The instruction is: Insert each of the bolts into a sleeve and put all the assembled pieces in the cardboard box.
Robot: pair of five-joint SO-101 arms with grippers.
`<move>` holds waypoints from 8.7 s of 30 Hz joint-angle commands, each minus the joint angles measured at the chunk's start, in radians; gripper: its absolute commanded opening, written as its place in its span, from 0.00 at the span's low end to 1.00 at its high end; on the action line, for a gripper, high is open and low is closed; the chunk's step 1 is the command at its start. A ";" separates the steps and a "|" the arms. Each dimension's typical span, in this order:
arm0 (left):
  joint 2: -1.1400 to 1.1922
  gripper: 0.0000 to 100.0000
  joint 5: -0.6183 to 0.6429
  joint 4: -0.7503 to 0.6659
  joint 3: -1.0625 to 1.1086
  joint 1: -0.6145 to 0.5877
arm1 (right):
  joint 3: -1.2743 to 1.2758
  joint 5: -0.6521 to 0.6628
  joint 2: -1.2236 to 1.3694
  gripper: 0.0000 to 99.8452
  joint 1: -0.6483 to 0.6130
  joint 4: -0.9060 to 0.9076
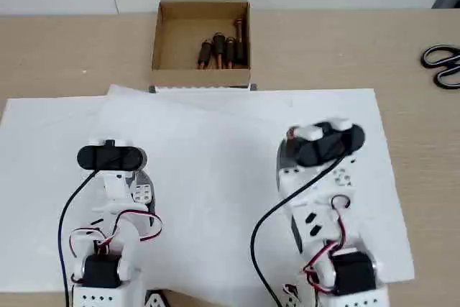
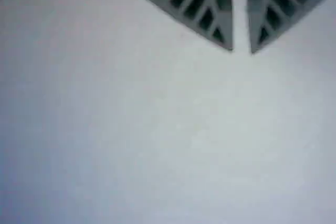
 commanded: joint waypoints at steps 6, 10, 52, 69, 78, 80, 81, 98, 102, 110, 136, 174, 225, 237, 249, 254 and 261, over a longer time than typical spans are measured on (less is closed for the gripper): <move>-0.009 0.01 -0.008 -0.003 -0.004 -0.003 | -0.534 -0.008 0.723 0.00 0.004 -0.217; -0.009 0.01 -0.005 -0.002 -0.004 -0.005 | -0.764 -0.003 1.046 0.00 0.004 -0.260; -0.009 0.01 -0.003 0.000 -0.005 -0.005 | -2.452 0.819 2.625 0.19 -0.107 -0.214; -0.009 0.01 -0.005 0.000 -0.005 -0.003 | -2.882 0.649 2.618 0.00 -0.097 0.314; -0.009 0.01 -0.005 0.002 -0.005 -0.005 | -2.878 0.433 2.394 0.00 -0.091 0.650; -0.009 0.01 -0.005 0.002 -0.005 -0.005 | -2.878 0.387 2.350 0.00 -0.085 0.737; -0.009 0.01 -0.005 0.002 -0.005 -0.005 | -2.878 0.368 2.328 0.00 -0.085 0.785; -0.009 0.01 -0.006 0.000 -0.005 -0.005 | -2.481 0.187 1.808 0.00 -0.018 0.854; -0.009 0.01 -0.006 0.000 -0.005 -0.005 | -2.170 0.137 1.595 0.00 -0.001 0.849; -0.009 0.01 -0.006 0.000 -0.005 -0.005 | -1.677 -0.020 1.297 0.00 0.114 0.835; -0.009 0.01 -0.006 0.000 -0.005 -0.005 | -0.126 -0.018 0.315 0.00 0.191 0.282; -0.009 0.01 -0.006 0.000 -0.005 -0.005 | 0.486 0.109 -0.263 0.00 0.282 0.079; -0.009 0.01 -0.006 0.000 -0.005 -0.005 | 0.486 0.115 -0.263 0.00 0.277 0.079; -0.009 0.01 -0.006 0.000 -0.005 -0.005 | 0.486 0.115 -0.263 0.00 0.277 0.079; -0.009 0.01 -0.006 0.000 -0.005 -0.005 | 0.486 0.115 -0.263 0.00 0.277 0.079; -0.009 0.01 -0.006 0.000 -0.005 -0.005 | 0.486 0.115 -0.263 0.00 0.277 0.079; -0.009 0.01 -0.006 0.000 -0.005 -0.005 | 0.486 0.115 -0.263 0.00 0.277 0.079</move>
